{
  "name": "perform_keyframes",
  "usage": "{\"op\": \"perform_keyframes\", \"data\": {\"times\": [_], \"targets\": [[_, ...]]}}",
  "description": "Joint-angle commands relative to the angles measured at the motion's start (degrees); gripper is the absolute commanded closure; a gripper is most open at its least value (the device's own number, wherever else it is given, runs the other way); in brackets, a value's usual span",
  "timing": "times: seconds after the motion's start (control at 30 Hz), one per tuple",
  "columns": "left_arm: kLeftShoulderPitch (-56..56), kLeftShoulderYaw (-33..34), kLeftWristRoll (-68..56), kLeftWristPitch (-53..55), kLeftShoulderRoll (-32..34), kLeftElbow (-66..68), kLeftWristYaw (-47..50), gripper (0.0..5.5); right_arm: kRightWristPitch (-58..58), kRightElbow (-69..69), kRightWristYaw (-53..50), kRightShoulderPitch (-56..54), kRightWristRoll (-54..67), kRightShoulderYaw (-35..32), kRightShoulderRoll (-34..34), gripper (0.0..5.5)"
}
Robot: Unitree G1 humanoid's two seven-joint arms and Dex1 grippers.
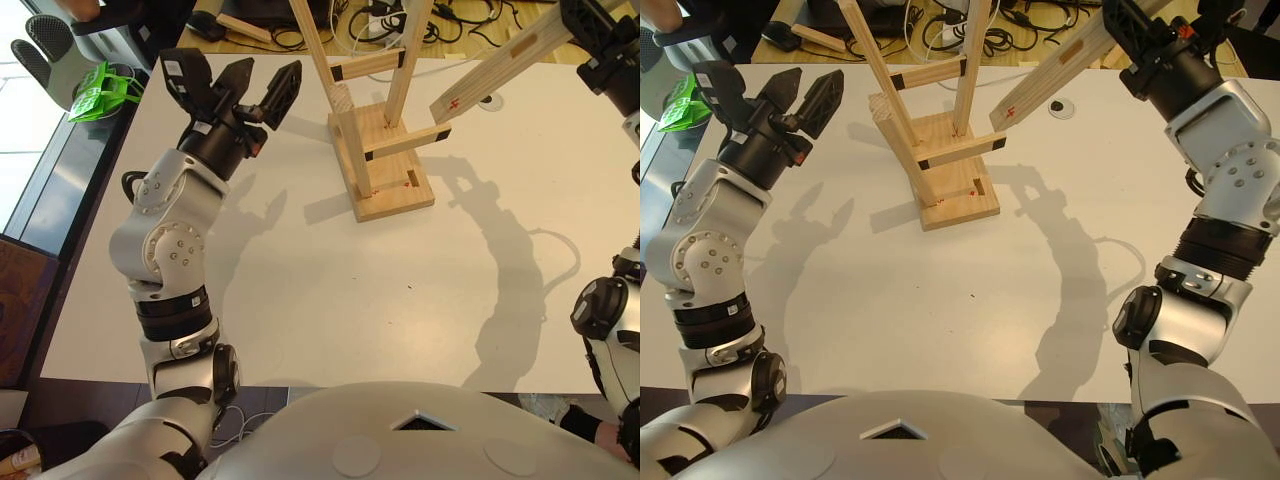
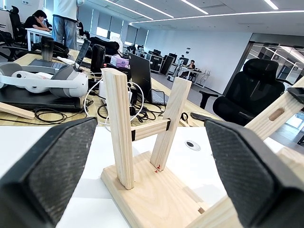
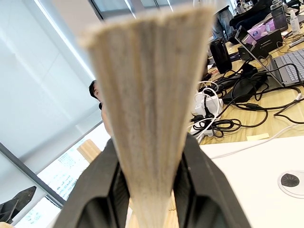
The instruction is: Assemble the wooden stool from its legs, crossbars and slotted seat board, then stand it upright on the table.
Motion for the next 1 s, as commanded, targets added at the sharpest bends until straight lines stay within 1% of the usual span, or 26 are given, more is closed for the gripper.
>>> {"op": "perform_keyframes", "data": {"times": [0.03, 1.0], "targets": [[-0.35, -0.01, 0.16, -0.02, -0.25, -0.06, 0.4, 1.34, 0.68, -1.15, -0.07, 0.32, 0.12, -0.46, 0.23, 4.5], [-1.04, 0.07, 0.09, -0.44, -0.25, 0.31, 0.43, 1.34, 1.28, -1.56, 0.84, 0.18, 0.17, -0.19, 0.82, 4.5]]}}
